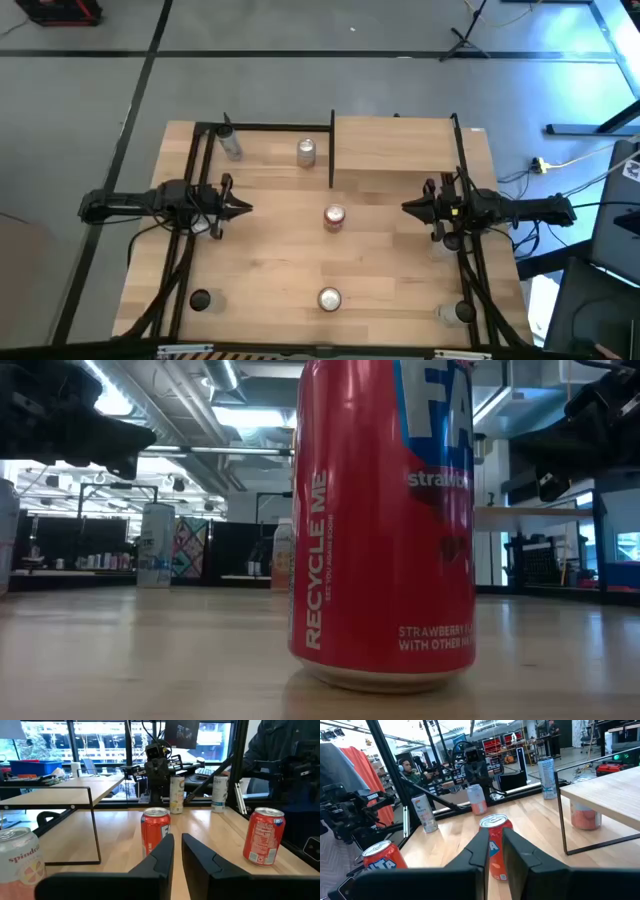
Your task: Place canned beverage on shelf
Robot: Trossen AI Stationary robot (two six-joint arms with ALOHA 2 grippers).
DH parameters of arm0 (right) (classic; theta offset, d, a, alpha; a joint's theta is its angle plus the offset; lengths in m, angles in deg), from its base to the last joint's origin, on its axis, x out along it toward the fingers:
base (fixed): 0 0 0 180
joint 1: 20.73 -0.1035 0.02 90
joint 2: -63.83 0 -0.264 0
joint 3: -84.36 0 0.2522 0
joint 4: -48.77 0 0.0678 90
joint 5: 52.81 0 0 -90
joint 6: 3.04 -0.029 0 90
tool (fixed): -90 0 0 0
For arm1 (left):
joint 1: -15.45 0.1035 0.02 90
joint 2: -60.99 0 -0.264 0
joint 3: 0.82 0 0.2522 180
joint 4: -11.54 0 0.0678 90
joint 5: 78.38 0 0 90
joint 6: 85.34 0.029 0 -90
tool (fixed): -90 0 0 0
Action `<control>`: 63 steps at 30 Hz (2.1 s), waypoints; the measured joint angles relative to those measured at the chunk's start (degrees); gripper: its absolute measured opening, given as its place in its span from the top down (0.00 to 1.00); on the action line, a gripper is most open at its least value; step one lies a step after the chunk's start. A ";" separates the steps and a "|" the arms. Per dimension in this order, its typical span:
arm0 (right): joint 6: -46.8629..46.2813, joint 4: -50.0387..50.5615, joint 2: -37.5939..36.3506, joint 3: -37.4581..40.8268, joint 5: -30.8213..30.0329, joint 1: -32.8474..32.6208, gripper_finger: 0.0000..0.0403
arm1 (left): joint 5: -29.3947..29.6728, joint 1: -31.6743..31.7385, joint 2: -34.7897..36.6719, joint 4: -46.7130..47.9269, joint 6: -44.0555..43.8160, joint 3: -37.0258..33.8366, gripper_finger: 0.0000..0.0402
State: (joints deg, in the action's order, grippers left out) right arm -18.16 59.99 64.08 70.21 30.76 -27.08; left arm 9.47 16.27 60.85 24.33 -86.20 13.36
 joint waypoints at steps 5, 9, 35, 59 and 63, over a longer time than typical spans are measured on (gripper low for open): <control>0.00 0.02 -0.01 0.00 0.00 -0.01 0.90 | 0.00 0.00 -0.02 0.00 0.00 0.00 0.92; 0.00 0.02 0.00 0.00 0.00 -0.02 0.90 | 0.00 0.00 -0.01 0.00 0.00 0.00 0.92; 0.00 0.02 0.00 0.00 0.00 -0.01 0.90 | -0.01 0.00 -0.02 0.00 0.01 0.00 0.92; -31.19 -11.60 -0.02 0.00 -18.53 -0.02 0.90 | 12.07 -0.02 0.00 -7.86 2.84 -0.02 0.92; -34.80 -17.63 -0.02 0.00 -22.02 -0.02 0.90 | 11.55 0.02 -0.02 -11.81 0.67 -0.02 0.92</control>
State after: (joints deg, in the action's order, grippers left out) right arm -52.96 42.35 64.06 70.21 8.74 -27.10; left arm 21.02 16.29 60.83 12.52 -85.54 13.34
